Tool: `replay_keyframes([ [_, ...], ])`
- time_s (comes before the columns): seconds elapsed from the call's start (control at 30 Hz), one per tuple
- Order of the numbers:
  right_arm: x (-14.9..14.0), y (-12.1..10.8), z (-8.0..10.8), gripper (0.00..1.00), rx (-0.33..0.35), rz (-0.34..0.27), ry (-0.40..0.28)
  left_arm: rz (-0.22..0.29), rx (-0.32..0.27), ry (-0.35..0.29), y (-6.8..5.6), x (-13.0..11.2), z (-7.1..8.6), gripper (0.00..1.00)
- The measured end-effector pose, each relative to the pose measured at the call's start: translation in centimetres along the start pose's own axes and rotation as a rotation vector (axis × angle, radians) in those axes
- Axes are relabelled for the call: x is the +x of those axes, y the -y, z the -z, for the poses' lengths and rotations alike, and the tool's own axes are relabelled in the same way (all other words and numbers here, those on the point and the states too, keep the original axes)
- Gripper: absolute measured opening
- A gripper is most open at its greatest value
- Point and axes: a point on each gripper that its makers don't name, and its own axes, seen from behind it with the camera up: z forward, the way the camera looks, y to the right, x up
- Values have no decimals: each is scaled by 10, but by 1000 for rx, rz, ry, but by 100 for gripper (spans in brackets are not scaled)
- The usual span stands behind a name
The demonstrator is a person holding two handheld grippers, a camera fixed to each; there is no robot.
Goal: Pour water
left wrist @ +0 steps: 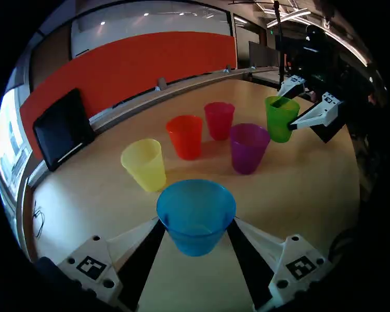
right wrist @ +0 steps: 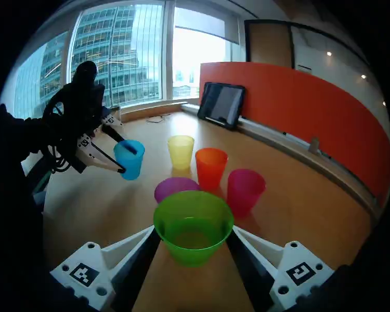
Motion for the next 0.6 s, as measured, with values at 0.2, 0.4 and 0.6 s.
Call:
replay_keyframes([
  [0.2,-4,0,-2,88,1,-4,9,2,-11,10,-2,-2,-7,83],
  [0.4,-7,-1,-4,88,3,-9,14,4,-18,14,-4,-4,-12,83],
  [0.6,-10,-1,-5,88,5,-12,18,7,-20,18,-4,-7,-16,83],
])
